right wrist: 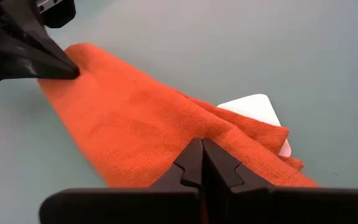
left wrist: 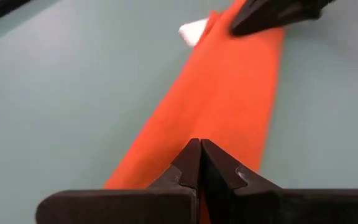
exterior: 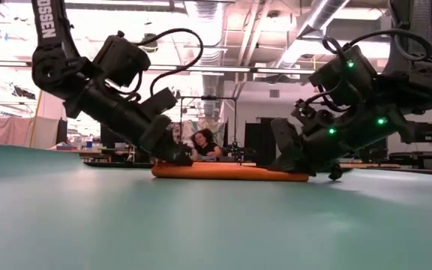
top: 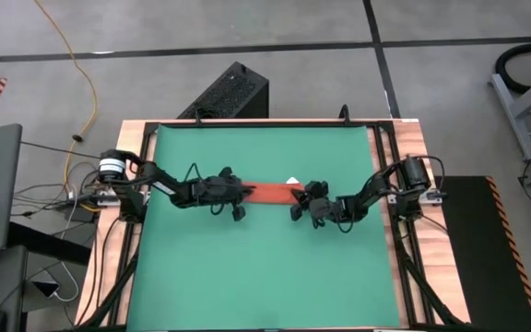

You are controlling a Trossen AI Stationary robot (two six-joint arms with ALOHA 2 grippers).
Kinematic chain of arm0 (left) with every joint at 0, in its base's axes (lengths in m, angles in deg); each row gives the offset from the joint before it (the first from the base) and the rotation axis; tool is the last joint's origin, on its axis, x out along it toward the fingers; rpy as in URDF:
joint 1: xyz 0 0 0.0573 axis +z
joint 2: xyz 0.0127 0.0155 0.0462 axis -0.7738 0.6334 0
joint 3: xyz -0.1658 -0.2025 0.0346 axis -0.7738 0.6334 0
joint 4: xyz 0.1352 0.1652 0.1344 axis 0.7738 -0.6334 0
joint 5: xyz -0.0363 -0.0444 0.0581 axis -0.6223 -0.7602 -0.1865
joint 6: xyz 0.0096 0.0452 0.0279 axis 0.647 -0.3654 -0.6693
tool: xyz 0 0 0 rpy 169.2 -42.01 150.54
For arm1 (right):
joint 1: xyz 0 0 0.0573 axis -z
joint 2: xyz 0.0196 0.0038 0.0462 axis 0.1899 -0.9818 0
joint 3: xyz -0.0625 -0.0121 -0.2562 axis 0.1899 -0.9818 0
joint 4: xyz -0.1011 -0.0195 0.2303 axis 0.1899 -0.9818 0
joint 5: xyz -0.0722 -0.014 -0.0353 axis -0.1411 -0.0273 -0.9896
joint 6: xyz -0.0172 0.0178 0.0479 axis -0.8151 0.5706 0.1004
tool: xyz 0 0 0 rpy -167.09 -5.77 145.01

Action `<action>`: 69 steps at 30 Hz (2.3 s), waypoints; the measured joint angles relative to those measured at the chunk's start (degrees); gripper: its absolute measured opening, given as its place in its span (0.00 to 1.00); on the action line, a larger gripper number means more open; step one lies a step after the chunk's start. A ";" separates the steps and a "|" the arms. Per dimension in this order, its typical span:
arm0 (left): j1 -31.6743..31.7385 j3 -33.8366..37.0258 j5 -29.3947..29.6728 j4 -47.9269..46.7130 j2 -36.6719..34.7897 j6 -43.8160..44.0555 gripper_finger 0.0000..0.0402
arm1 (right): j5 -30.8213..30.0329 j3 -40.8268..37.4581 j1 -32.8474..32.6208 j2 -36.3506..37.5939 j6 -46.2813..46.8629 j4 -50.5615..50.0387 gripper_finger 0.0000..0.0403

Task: Roll towel into tight, uniform cylinder
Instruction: Roll the orange towel

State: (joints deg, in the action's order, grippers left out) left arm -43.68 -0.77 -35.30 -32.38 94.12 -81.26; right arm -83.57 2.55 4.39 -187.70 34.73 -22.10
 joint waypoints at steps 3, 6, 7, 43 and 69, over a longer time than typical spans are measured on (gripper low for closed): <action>0.38 1.27 1.76 -1.85 0.00 0.76 0.00 | -0.35 0.00 -0.79 0.73 -0.93 0.77 0.06; 0.42 2.28 2.12 -2.01 -0.07 1.40 0.00 | 0.57 -0.07 -1.34 3.58 -4.49 2.55 0.06; 0.42 2.58 2.19 -2.05 -0.07 1.66 0.00 | 1.00 -0.17 -1.39 4.94 -6.35 2.26 0.06; 2.11 3.57 -10.83 -3.53 -0.68 10.46 0.00 | 9.02 6.56 10.06 -8.99 -15.08 15.94 0.06; 0.63 3.58 4.98 1.36 -4.85 1.70 0.00 | 10.41 6.57 8.18 -9.20 -14.03 10.30 0.06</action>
State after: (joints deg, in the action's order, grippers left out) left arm -43.05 2.81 -30.32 -31.02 89.27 -79.57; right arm -73.17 9.13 12.58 -196.91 20.70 -11.80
